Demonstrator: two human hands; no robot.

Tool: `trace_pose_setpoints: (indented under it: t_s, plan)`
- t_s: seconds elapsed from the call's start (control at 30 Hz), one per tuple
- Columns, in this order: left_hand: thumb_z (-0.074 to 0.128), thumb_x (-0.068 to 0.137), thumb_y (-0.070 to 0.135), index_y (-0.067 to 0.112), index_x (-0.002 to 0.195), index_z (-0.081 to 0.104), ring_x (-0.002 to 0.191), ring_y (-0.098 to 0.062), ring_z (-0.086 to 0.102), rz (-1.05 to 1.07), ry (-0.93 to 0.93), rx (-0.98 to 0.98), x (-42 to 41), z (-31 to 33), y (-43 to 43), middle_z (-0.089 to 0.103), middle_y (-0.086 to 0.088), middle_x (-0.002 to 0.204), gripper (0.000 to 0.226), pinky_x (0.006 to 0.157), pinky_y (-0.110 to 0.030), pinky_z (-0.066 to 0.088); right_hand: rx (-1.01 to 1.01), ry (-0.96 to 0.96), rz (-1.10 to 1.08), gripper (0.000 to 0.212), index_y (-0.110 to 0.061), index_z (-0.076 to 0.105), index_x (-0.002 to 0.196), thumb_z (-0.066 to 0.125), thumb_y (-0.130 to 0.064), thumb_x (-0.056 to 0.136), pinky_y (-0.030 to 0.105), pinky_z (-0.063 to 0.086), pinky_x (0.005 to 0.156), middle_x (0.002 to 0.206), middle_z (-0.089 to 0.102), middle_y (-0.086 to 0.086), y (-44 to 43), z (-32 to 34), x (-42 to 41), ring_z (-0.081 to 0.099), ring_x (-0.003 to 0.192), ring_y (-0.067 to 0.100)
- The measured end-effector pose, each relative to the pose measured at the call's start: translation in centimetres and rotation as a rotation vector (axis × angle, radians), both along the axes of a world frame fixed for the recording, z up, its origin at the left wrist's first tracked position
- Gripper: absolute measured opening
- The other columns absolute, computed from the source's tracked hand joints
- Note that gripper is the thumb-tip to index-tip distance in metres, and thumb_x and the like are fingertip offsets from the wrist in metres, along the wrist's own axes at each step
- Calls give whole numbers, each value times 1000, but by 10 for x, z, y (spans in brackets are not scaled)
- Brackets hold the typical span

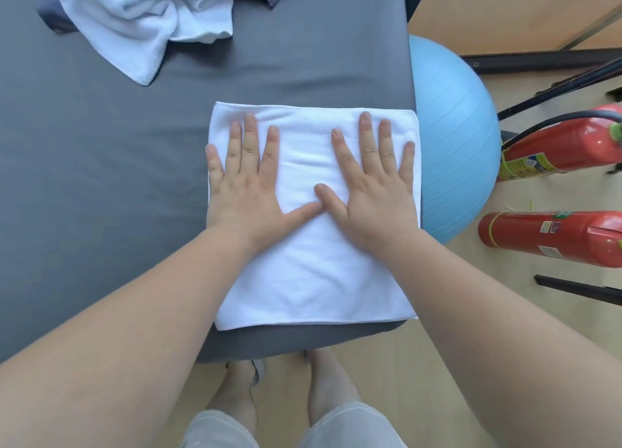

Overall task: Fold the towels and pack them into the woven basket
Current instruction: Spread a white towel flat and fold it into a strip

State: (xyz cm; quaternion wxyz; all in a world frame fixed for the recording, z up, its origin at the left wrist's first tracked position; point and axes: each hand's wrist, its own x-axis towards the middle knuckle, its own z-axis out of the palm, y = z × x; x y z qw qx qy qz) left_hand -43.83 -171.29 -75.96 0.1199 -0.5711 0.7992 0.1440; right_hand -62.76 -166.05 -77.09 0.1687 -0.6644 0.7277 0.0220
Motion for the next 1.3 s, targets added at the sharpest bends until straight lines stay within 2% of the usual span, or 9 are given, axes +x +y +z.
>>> trace_pose_setpoints:
  t_s: [0.37,0.47,0.53,0.6,0.67,0.8,0.9,1.07,1.3]
  plan:
    - [7,90,77,24,158,-13,151,-21,-21,-13,-20,-5,12,-1,-54,-22,-5,165,89,119,-61,-8,46,-11,-24,71,-29,-6,160,15,-62,101,53,-4,124,168,-17,2,-51,1,-37,-17,154,22]
    - [15,98,64,21,159,0,153,-25,-7,-29,-51,-36,11,3,-58,-7,-8,167,75,120,-60,-1,-20,-32,-69,60,-27,10,161,25,-45,106,47,6,125,169,4,6,-54,6,-35,1,155,27]
    - [28,102,51,18,154,24,146,-31,19,-37,-28,-110,8,10,-67,20,-12,160,62,118,-57,12,-120,-4,-78,52,-22,32,156,35,-33,105,44,20,117,154,33,10,-59,11,-35,27,143,33]
    - [39,101,40,14,133,47,123,-34,38,-83,-15,-214,7,19,-81,42,-13,135,42,106,-53,29,-188,28,-46,40,-20,49,141,42,-27,102,44,29,103,129,48,9,-65,15,-37,40,124,35]
    - [44,99,38,13,119,52,111,-33,42,-127,-46,-238,4,25,-94,47,-12,121,32,95,-49,32,-182,8,3,29,-20,56,125,48,-29,100,43,33,95,115,52,8,-72,20,-46,44,114,34]
    - [57,92,43,19,115,60,114,-34,44,-151,-133,-77,-2,43,-121,52,-11,117,33,93,-46,34,-3,-88,108,26,-19,59,113,59,-36,93,42,41,93,104,53,1,-91,38,-64,45,106,31]
    - [62,87,31,23,104,65,107,-34,49,-203,-218,-65,-5,52,-130,56,-10,109,19,87,-44,34,108,-31,211,19,-22,60,101,64,-37,91,43,44,91,102,45,-1,-102,49,-67,45,106,31]
    - [60,79,10,24,81,59,85,-29,53,-140,-23,-46,9,52,-125,58,3,80,15,78,-37,33,196,14,202,17,-24,49,90,63,-33,91,40,42,77,95,56,1,-112,59,-64,44,94,28]
    - [58,84,12,16,91,68,97,-36,56,-24,289,-309,30,75,-138,65,-12,96,13,75,-41,42,-136,-63,56,12,-16,55,100,59,-16,89,43,43,79,102,54,9,-125,84,-56,50,96,34]
